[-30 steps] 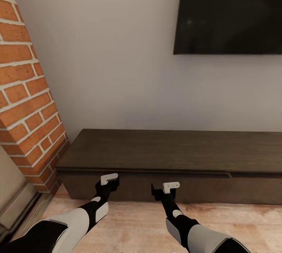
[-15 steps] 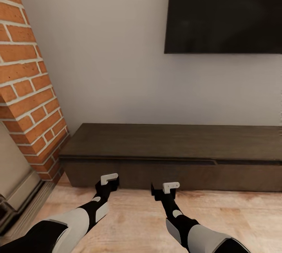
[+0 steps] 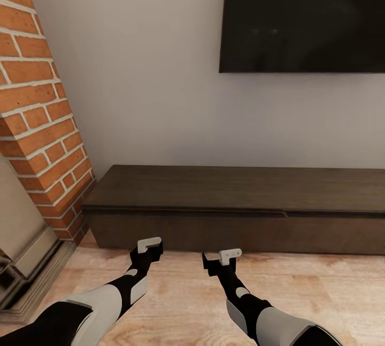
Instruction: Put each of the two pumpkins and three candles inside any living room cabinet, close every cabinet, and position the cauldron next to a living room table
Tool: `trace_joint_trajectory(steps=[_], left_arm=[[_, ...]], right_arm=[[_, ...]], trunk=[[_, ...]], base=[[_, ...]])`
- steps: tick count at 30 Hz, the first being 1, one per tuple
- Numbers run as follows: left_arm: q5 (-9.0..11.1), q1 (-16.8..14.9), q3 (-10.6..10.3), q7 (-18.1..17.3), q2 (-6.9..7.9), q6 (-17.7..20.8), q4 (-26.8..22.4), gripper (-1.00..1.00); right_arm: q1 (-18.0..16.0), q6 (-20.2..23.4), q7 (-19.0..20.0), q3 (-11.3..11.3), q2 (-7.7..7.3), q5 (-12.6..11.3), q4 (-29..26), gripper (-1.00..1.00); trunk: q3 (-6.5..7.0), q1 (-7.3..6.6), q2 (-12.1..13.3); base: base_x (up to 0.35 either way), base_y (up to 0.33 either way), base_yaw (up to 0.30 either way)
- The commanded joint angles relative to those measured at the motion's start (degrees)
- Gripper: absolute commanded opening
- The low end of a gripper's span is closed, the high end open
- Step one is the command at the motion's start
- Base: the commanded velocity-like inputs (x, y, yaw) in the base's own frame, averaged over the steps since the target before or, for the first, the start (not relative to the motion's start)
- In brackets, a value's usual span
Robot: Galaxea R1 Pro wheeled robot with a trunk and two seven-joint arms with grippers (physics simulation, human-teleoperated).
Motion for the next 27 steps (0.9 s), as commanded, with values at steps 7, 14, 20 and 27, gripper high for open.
trace_joint_trajectory(steps=[7,14,20,27], left_arm=[[0.3,-0.1,-0.5,0.2,-0.03,-0.4,0.2,1.0],[0.3,-0.1,-0.4,0.2,-0.11,-0.4,0.2,1.0],[0.3,-0.1,-0.4,0.2,-0.12,-0.4,0.2,1.0],[0.4,-0.1,-0.3,0.2,-0.12,-0.4,0.2,1.0]], right_arm=[[0.0,-0.2,0.0,0.5,0.01,-0.5,0.1,1.0],[0.0,-0.2,0.0,0.5,0.01,-0.4,0.1,1.0],[0.0,-0.3,-0.1,0.5,0.01,-0.4,0.1,1.0],[0.0,-0.3,-0.1,0.5,0.01,-0.4,0.1,1.0]], trunk=[[0.15,-0.01,0.0],[0.76,-0.01,0.0],[1.29,-0.01,0.0],[1.92,-0.01,0.0]], base=[[0.0,0.0,0.0],[0.0,0.0,0.004],[0.0,0.0,0.052],[0.0,0.0,0.063]])
